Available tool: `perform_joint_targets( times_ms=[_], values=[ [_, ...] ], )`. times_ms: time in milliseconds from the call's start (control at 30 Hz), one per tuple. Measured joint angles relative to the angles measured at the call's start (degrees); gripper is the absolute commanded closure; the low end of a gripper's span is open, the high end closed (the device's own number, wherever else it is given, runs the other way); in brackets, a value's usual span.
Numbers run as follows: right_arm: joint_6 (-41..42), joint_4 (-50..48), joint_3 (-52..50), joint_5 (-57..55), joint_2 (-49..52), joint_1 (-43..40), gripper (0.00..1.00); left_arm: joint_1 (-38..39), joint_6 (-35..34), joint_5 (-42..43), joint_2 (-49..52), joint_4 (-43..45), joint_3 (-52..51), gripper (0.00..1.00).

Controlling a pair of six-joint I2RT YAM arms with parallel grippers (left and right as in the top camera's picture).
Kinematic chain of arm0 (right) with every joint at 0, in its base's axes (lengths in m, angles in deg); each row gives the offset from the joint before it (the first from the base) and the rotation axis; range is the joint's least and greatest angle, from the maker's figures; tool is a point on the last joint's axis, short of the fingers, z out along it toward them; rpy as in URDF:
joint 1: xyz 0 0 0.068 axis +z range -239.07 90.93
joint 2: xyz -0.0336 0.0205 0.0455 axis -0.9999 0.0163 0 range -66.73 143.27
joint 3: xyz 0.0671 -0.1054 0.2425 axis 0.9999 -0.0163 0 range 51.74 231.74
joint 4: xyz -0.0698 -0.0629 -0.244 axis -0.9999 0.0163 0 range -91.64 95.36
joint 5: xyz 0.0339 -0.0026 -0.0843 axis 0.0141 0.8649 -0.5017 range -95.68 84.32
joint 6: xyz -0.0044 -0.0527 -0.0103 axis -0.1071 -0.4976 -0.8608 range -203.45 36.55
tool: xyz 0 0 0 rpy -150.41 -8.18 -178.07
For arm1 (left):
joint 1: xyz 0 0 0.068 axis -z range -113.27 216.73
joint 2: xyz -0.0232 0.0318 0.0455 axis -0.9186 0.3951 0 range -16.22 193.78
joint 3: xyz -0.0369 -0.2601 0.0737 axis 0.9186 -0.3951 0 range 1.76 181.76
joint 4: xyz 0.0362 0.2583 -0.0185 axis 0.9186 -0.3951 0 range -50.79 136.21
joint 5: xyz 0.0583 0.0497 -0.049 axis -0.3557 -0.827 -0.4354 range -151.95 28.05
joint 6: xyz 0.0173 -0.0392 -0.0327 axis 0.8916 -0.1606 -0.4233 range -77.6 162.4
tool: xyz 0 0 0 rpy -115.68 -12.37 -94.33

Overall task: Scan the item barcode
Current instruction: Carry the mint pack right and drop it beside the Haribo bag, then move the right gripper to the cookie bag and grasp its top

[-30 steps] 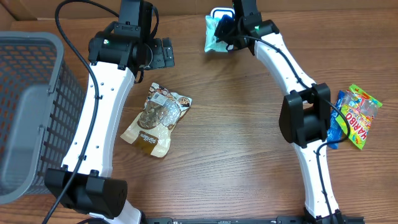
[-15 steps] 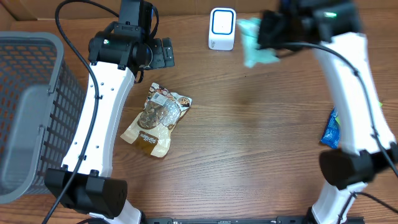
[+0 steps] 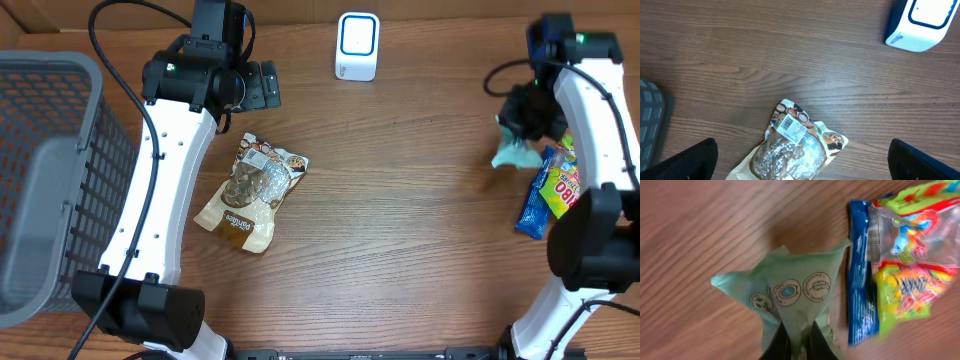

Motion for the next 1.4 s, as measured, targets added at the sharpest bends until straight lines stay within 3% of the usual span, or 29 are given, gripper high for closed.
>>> perform_joint_targets(
  times_ms=[33,133,167,333,500,567,633,700,900,1100,1233,1400],
  values=[
    [0.0,-1.9,-2.1,0.0,0.1,-0.8,0.91,0.0,0.0,0.0,0.0,0.0,0.0,0.0],
    [-0.1,-6.1,-7.1,-0.1,0.3,-3.5,0.39,0.0,0.0,0.0,0.0,0.0,0.0,0.0],
    [-0.1,-7.0,-7.7,0.0,0.3,-4.2,0.26,0.0,0.0,0.0,0.0,0.0,0.0,0.0],
    [-0.5,-10.6,-8.0,1.6,0.3,-7.4,0.13,0.0,0.0,0.0,0.0,0.0,0.0,0.0],
    [-4.6,-10.8,-5.3,10.8,0.3,-8.5,0.1,0.0,0.0,0.0,0.0,0.0,0.0,0.0],
    [-6.6,-11.5,-2.5,17.9,0.3,-8.2,0.09,0.0,0.0,0.0,0.0,0.0,0.0,0.0],
    [-8.4,-13.8,-0.3,25.1,0.3,-7.7,0.0,0.0,0.0,0.0,0.0,0.0,0.0,0.0],
    [-10.0,-16.2,0.9,32.2,0.2,-6.5,0.0,0.0,0.0,0.0,0.0,0.0,0.0,0.0],
    [-5.3,-22.3,0.2,44.9,0.2,3.0,0.0,0.0,0.0,0.0,0.0,0.0,0.0,0.0],
    [0.1,-30.6,-2.7,45.7,1.8,17.3,0.03,0.0,0.0,0.0,0.0,0.0,0.0,0.0],
    [5.4,-35.1,-3.5,40.5,5.5,26.3,0.09,0.0,0.0,0.0,0.0,0.0,0.0,0.0],
    [9.3,-42.2,-4.1,33.7,9.9,34.2,0.1,0.0,0.0,0.0,0.0,0.0,0.0,0.0]
  ],
)
